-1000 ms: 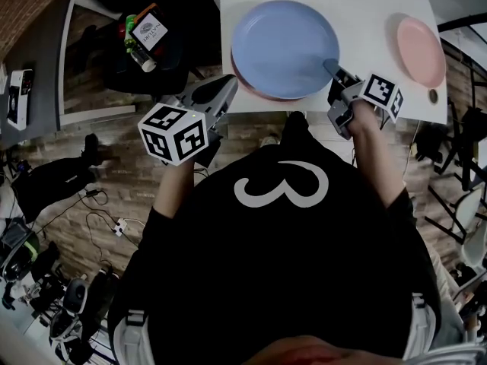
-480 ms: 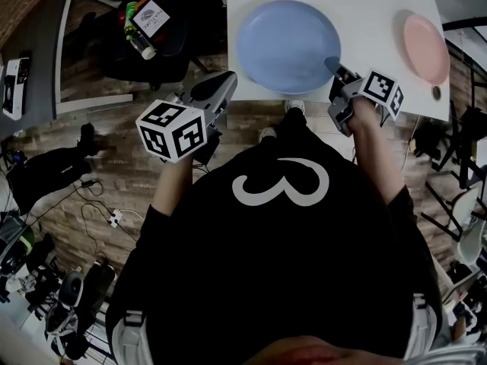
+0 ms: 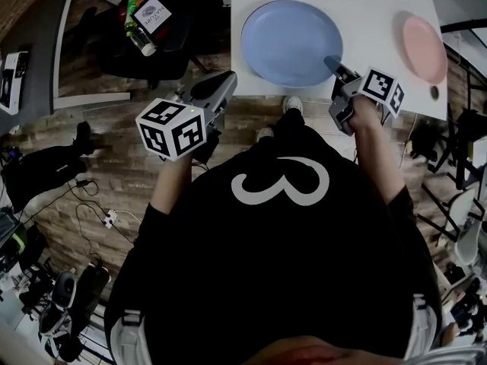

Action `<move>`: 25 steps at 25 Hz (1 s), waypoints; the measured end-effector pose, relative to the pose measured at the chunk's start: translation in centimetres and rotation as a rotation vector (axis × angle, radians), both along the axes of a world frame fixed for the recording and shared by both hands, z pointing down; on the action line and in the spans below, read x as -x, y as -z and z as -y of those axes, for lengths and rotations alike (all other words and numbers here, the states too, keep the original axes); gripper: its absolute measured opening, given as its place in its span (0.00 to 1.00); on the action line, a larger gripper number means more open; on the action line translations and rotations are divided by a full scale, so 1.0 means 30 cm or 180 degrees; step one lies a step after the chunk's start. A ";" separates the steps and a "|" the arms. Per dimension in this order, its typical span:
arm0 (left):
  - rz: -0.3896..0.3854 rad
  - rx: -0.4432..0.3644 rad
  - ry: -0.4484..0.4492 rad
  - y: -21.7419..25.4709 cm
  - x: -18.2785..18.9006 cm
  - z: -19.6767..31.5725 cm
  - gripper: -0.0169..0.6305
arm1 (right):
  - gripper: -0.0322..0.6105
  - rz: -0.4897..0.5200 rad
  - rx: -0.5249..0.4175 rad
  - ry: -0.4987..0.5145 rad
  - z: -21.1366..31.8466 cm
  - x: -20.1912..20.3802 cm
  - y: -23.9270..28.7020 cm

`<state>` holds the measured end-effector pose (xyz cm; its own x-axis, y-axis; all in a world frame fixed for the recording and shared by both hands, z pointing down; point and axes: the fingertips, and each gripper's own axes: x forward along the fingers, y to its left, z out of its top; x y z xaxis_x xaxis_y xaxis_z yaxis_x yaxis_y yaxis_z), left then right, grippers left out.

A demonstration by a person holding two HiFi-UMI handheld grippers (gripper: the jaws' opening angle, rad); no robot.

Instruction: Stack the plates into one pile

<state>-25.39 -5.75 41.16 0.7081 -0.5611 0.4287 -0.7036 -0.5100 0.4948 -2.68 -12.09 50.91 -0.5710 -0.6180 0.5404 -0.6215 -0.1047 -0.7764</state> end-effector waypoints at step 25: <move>-0.0173 -0.0074 -0.0329 0.026 -0.144 -0.026 0.05 | 0.14 -0.0024 -0.0262 0.0089 -0.161 -0.075 0.086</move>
